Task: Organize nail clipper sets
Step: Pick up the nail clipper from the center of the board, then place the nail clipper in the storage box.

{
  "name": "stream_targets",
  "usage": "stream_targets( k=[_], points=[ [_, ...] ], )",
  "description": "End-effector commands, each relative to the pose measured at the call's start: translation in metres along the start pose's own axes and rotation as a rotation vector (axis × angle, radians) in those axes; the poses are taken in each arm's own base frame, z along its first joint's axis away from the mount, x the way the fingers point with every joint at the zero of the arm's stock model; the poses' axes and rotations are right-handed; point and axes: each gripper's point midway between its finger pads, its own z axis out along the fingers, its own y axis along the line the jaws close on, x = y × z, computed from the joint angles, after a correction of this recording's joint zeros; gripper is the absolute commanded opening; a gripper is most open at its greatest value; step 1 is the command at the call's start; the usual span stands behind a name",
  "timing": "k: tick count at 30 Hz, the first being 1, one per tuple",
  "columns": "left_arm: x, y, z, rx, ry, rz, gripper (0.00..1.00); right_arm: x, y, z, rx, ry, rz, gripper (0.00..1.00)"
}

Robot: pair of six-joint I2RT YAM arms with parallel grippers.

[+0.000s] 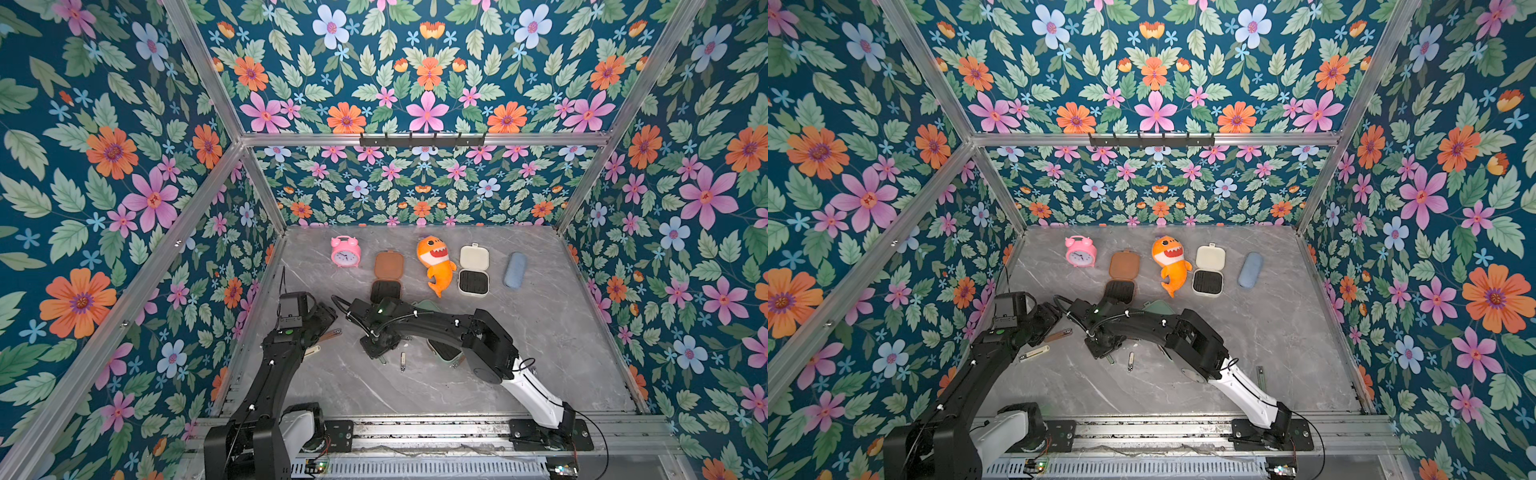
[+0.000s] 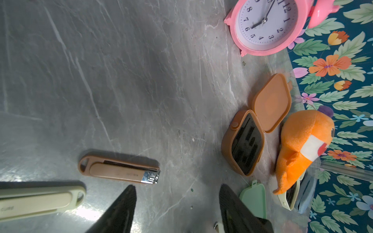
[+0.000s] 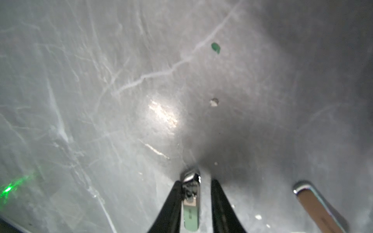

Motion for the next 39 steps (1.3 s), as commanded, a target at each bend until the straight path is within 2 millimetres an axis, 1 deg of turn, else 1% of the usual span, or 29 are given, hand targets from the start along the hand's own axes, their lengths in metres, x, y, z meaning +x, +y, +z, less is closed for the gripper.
stream_targets(
  k=[1,7,9,14,17,20,22,24,26,28,29,30,32,35,37,38,39],
  points=[
    [0.0,-0.001,-0.001,0.015,0.002,0.015,0.68,0.009,-0.007,0.007,0.032,0.039,0.012,0.24],
    [0.001,0.0,0.001,0.018,0.01,0.012,0.68,0.013,-0.008,0.01,0.037,0.044,0.017,0.21],
    [0.002,0.001,0.002,0.02,0.012,0.011,0.68,0.015,-0.01,0.013,0.047,0.05,0.023,0.18],
    [0.005,0.002,0.004,0.023,0.023,0.011,0.67,0.016,-0.01,0.015,0.043,0.048,0.036,0.15],
    [0.009,0.003,0.01,0.03,0.042,0.004,0.65,0.012,-0.007,0.004,0.015,0.006,0.039,0.14],
    [0.014,0.0,0.017,0.055,0.067,-0.012,0.63,0.005,-0.009,-0.019,-0.017,-0.062,0.051,0.14],
    [0.017,-0.004,0.022,0.07,0.082,-0.015,0.61,0.001,-0.017,-0.038,-0.029,-0.11,0.066,0.14],
    [0.022,-0.015,0.027,0.093,0.105,0.0,0.59,0.002,-0.031,-0.056,-0.03,-0.161,0.082,0.14],
    [0.029,-0.026,0.034,0.103,0.137,0.021,0.58,0.007,-0.051,-0.07,-0.02,-0.2,0.1,0.14],
    [0.039,-0.044,0.041,0.113,0.164,0.059,0.56,0.015,-0.074,-0.079,-0.002,-0.232,0.116,0.14],
    [0.048,-0.06,0.044,0.13,0.178,0.098,0.56,0.021,-0.087,-0.083,0.007,-0.248,0.124,0.15],
    [0.055,-0.072,0.049,0.134,0.194,0.119,0.56,0.027,-0.098,-0.086,0.016,-0.26,0.126,0.15],
    [0.073,-0.101,0.056,0.171,0.234,0.162,0.56,0.04,-0.12,-0.089,0.032,-0.27,0.139,0.16],
    [0.099,-0.138,0.07,0.224,0.293,0.193,0.56,0.058,-0.149,-0.09,0.056,-0.278,0.158,0.16],
    [0.118,-0.159,0.079,0.25,0.337,0.212,0.55,0.067,-0.162,-0.085,0.061,-0.278,0.161,0.16],
    [0.128,-0.169,0.084,0.258,0.356,0.226,0.54,0.068,-0.166,-0.095,0.06,-0.313,0.159,0.16],
    [0.135,-0.177,0.088,0.263,0.371,0.238,0.54,0.069,-0.17,-0.095,0.063,-0.319,0.158,0.16]
  ],
)
